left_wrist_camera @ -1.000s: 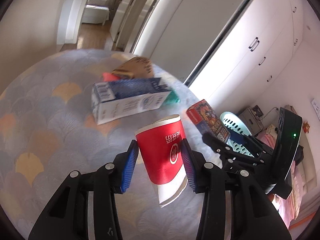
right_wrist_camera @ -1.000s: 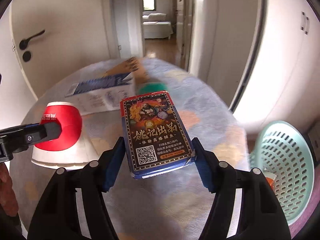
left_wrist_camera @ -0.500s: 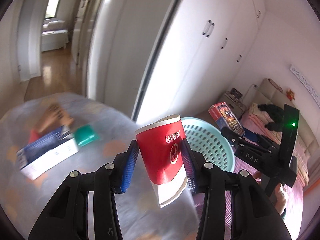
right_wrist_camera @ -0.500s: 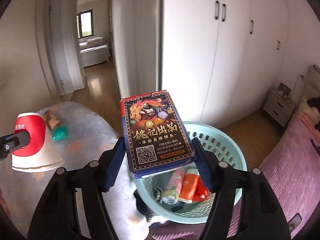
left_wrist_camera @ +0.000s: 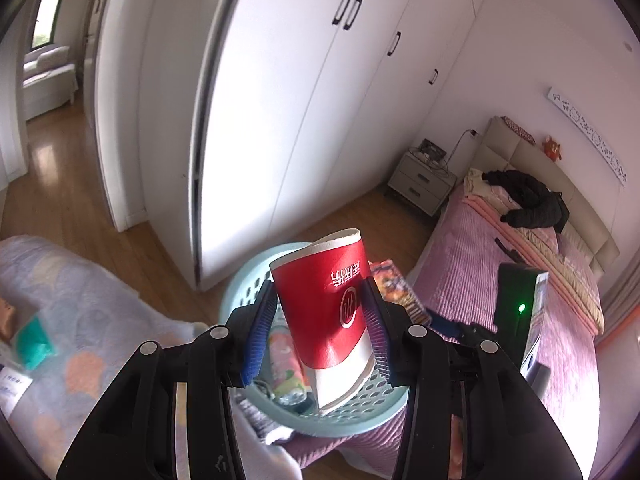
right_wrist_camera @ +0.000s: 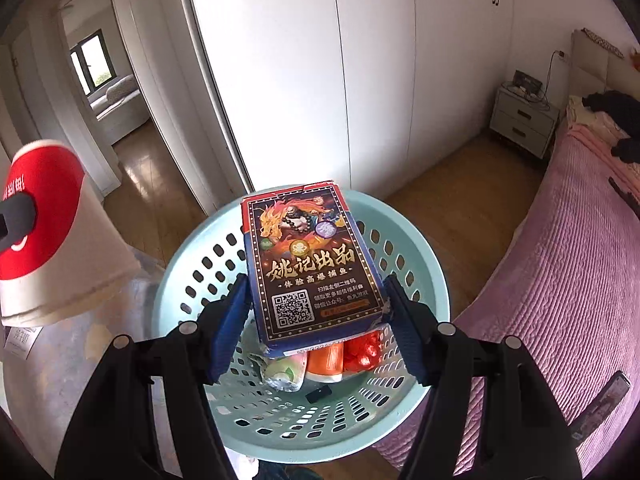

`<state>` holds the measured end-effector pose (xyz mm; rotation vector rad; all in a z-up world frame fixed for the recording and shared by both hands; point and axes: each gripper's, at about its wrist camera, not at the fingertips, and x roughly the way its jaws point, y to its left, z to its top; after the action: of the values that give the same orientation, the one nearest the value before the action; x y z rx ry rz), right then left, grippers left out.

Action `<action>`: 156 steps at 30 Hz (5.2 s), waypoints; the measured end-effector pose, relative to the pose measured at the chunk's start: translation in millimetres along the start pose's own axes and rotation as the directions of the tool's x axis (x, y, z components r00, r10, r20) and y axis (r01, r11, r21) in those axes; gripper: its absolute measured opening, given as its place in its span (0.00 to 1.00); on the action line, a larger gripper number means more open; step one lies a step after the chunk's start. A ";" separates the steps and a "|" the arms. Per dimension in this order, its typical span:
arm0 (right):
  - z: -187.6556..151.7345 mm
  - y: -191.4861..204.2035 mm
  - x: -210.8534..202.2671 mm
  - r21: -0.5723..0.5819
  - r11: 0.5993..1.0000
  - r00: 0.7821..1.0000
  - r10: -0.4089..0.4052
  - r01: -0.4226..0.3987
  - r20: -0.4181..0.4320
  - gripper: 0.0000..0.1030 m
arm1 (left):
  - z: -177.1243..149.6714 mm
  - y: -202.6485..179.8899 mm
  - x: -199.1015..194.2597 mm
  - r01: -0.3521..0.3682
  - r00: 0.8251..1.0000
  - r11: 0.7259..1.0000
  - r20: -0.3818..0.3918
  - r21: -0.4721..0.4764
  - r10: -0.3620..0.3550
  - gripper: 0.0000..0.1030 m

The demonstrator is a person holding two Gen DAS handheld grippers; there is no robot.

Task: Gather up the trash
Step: 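Carry the paper cup and card box over the basket and release both, then move both grippers back to the table toward the milk carton and green packet, then grasp the white-blue milk carton with the left gripper while the right grasps the green packet, then carry the carton and green packet to the basket and release both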

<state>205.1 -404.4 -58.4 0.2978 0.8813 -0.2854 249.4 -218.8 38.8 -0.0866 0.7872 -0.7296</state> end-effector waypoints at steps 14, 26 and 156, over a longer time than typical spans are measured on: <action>-22.9 -16.1 0.4 0.029 1.000 0.999 0.012 -0.010 -0.049 0.64 | -8.9 16.5 39.0 -0.033 0.999 0.999 -0.030 -0.034 0.032 0.62; -21.5 79.3 -64.2 -0.175 0.972 0.985 0.165 -0.155 0.045 0.64 | -35.2 49.4 -50.0 -0.065 0.993 0.996 0.093 -0.065 0.071 0.62; -29.4 -25.8 -0.8 0.268 0.951 0.988 0.155 -0.154 0.018 0.63 | -8.8 -2.6 36.7 0.013 1.000 0.998 -0.018 0.058 -0.012 0.61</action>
<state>174.4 -417.3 -79.0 0.6171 0.8178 -0.2592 259.5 -242.1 10.8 -0.0334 0.7822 -0.7656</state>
